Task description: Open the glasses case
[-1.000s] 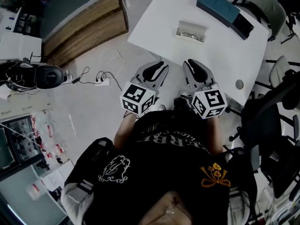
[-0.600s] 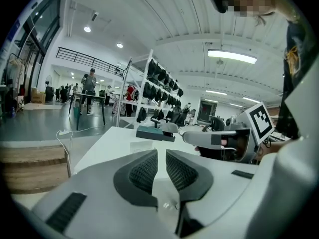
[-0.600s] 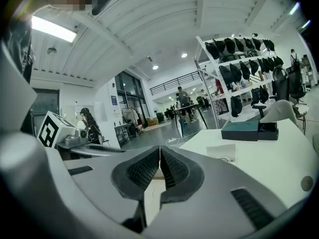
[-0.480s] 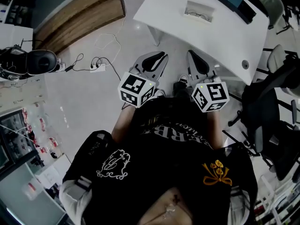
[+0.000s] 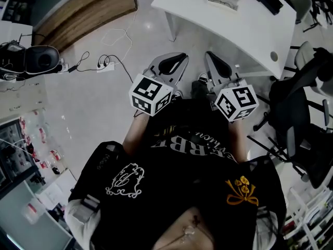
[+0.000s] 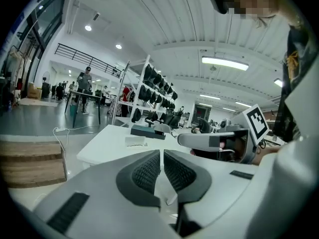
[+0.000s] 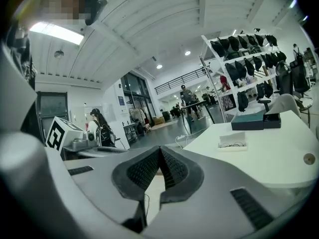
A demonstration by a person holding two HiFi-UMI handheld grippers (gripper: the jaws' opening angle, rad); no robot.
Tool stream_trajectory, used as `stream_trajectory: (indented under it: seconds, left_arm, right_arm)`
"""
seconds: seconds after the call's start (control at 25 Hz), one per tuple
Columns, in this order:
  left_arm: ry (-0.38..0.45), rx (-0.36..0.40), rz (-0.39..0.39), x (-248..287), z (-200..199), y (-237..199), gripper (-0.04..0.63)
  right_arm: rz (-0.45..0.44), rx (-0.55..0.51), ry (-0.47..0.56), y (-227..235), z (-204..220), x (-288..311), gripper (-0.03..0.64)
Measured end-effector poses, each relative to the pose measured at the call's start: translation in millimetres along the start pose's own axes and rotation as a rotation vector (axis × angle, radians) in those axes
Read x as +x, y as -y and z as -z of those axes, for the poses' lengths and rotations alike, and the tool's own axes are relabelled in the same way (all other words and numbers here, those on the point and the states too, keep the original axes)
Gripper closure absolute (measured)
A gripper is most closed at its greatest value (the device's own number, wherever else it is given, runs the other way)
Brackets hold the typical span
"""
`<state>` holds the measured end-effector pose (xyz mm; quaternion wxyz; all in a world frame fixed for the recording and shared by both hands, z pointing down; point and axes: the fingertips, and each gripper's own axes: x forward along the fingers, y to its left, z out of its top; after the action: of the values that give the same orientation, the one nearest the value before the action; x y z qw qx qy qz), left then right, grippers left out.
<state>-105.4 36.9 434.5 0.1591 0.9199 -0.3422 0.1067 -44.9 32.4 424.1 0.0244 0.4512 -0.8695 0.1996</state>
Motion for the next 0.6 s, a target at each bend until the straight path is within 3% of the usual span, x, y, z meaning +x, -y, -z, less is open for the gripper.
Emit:
stream_trajectory:
  seconds: [0.6]
  left_arm:
    - [0.006, 0.032, 0.069, -20.1, 11.6, 38.4, 0.557]
  right_arm:
    - [0.026, -0.044, -0.011, -22.3, 14.0, -33.3, 0.603]
